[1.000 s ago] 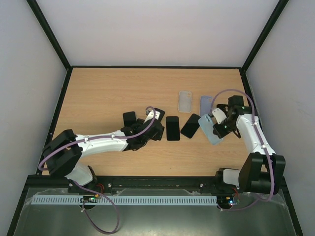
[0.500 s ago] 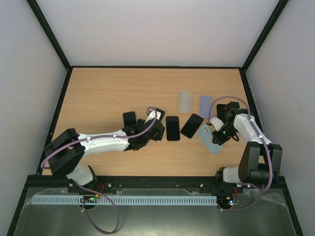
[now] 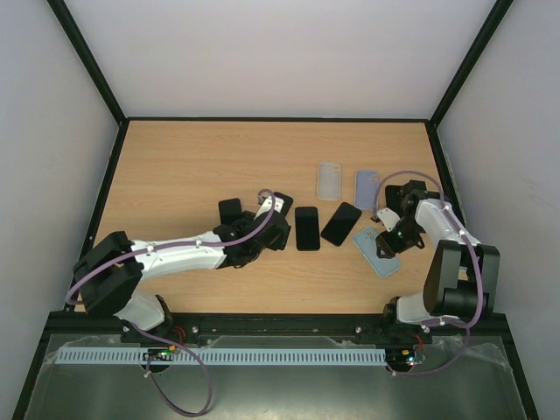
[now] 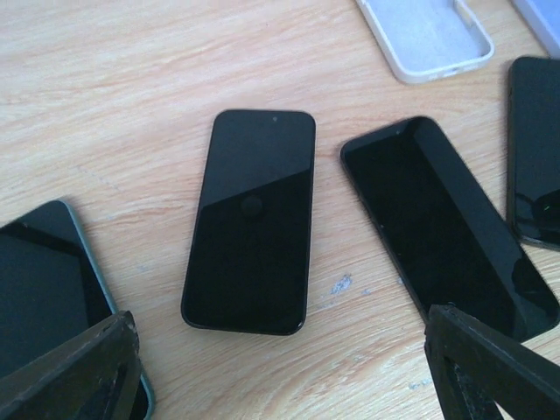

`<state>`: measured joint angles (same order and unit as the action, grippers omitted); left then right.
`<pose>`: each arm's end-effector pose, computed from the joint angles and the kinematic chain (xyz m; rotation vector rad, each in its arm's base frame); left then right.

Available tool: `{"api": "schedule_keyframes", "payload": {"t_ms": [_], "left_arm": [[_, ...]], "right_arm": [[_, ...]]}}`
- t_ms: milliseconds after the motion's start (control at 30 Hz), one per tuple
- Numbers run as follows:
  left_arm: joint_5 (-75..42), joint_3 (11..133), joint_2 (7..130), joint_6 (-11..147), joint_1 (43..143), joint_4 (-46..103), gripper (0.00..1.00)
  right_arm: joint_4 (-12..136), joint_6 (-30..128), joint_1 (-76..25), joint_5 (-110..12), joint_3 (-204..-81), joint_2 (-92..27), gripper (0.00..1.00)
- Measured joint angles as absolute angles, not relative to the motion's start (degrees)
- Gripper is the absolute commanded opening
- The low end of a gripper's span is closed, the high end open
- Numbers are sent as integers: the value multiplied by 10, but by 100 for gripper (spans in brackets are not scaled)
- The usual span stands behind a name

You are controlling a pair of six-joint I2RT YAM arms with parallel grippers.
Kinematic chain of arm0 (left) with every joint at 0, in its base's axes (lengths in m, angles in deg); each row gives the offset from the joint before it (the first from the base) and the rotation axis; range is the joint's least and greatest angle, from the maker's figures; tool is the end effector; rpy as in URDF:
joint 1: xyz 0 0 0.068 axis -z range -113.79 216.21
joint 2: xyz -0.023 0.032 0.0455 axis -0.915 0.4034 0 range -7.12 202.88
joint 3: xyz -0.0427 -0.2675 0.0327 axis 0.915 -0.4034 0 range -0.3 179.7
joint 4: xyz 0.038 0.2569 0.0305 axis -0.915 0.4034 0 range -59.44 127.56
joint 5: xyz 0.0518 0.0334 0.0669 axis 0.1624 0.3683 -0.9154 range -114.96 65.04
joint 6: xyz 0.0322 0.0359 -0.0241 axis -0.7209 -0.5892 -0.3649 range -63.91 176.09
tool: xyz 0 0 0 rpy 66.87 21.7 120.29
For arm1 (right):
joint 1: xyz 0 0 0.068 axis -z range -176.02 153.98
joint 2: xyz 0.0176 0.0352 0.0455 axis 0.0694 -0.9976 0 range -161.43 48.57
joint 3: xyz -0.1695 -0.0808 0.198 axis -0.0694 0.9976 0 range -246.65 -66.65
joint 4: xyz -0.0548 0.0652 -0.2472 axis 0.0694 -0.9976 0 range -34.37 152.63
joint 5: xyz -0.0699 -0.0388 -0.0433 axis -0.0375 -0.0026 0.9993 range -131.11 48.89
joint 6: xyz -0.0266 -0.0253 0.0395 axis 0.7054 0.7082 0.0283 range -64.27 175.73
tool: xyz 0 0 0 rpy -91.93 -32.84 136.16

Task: Take the phone out of the phone case
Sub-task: Place the phone case at the center of the board, then reset both arms

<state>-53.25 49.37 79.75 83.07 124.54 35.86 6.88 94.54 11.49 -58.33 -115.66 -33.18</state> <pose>0.1796 -0.2589 0.2056 0.3604 2.1899 -0.2485 0.2230 -0.0187 0.1848 -0.8078 2.8613 0.3983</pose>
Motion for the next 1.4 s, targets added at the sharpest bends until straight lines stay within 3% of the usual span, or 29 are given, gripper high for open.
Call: {"api": "schedule_keyframes", "payload": {"t_ms": [333, 567, 633, 700, 733, 1033, 1400], "left_arm": [[-529, 574, 727, 804, 1233, 451, 94], [-489, 678, 690, 746, 1138, 532, 92], [-481, 700, 681, 733, 1112, 546, 93], [-479, 711, 666, 725, 1088, 553, 96], [-477, 711, 655, 721, 1077, 554, 99], [-444, 613, 597, 728, 966, 498, 100], [-416, 564, 590, 730, 941, 451, 100]], "right_arm": [[78, 935, 115, -569, -1251, -296, 60], [106, 876, 115, -603, -1324, -288, 64], [122, 847, 115, -609, -1344, -286, 73], [156, 807, 115, -615, -1357, -278, 93], [180, 783, 115, -619, -1358, -267, 99], [426, 545, 115, -586, -1254, -97, 98], [505, 383, 115, -558, -1170, -91, 97]]}}
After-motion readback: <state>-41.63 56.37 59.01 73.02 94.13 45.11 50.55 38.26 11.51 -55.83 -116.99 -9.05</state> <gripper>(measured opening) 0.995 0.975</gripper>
